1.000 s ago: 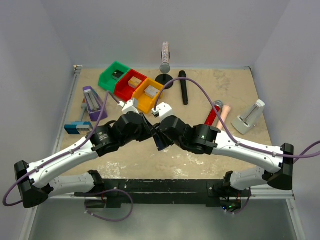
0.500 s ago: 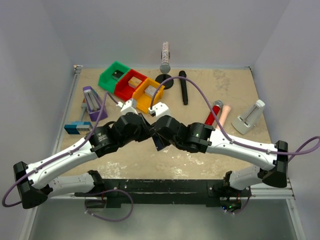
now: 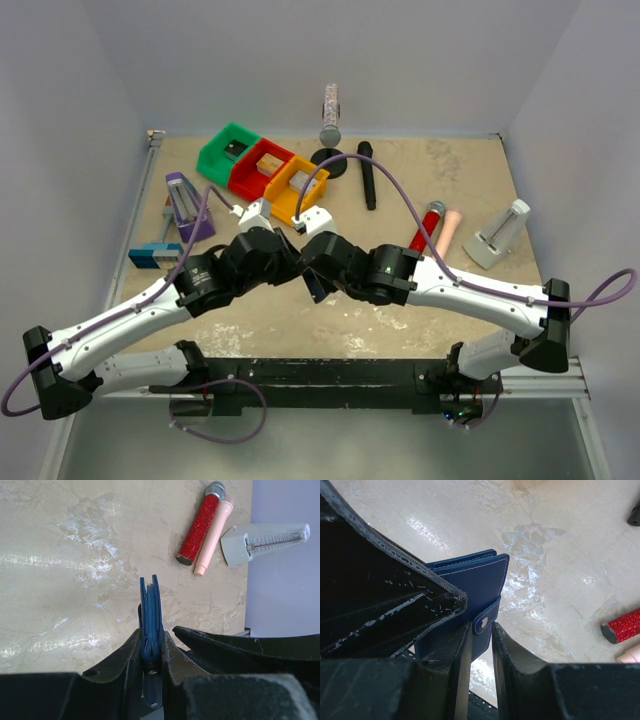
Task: Take the credit cards out of the card holder
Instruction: Open the card holder at the center of the board.
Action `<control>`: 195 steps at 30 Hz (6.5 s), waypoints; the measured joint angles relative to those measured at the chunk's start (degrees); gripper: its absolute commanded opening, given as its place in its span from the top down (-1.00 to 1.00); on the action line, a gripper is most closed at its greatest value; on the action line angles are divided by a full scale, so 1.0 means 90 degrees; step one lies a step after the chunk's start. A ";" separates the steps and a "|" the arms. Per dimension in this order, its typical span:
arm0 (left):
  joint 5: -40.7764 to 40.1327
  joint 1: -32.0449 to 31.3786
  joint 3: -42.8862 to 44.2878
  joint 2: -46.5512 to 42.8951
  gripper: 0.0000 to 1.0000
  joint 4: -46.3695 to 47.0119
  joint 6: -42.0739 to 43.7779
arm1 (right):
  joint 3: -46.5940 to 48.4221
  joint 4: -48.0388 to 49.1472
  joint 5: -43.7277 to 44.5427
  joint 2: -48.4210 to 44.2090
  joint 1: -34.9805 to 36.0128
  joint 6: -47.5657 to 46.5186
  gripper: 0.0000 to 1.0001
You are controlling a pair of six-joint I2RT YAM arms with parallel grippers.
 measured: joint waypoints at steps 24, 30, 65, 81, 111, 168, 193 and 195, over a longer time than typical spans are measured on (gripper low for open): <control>0.0010 -0.0012 -0.0226 -0.0228 1.00 0.0158 -0.0002 | 0.0044 -0.0032 -0.0165 0.0012 -0.0010 0.0126 1.00; -0.0002 -0.0036 -0.0311 -0.0359 1.00 0.0350 -0.0046 | 0.0007 -0.0034 -0.0170 -0.0211 -0.0085 0.0204 1.00; 0.2062 0.0571 -0.2518 -0.1666 1.00 0.3572 0.3045 | -0.1860 0.1020 -0.2072 -0.3393 -0.0461 -0.0600 -0.52; 0.5678 0.1540 -0.2710 -0.0874 1.00 0.6273 0.3288 | -0.1843 0.0979 -0.2016 -0.3157 -0.0593 -0.0546 -0.32; 0.8558 0.2217 -0.2773 0.0920 1.00 1.1701 -0.0182 | -0.2633 0.2171 -0.4503 -0.4510 -0.1722 -0.0165 -0.36; 0.5197 0.2501 -0.3604 -0.1236 -1.00 0.8667 0.1188 | -0.1358 0.0675 -0.3900 -0.3417 -0.1795 -0.0291 1.00; 0.4534 0.0877 -0.3096 -0.0005 -1.00 0.8145 0.2011 | -0.0814 -0.0534 -0.2448 -0.2426 -0.1787 0.0328 1.00; 0.4483 0.0874 -0.3096 0.0000 -1.00 0.8097 0.2033 | -0.0811 -0.0644 -0.2307 -0.2429 -0.1787 0.0362 1.00</control>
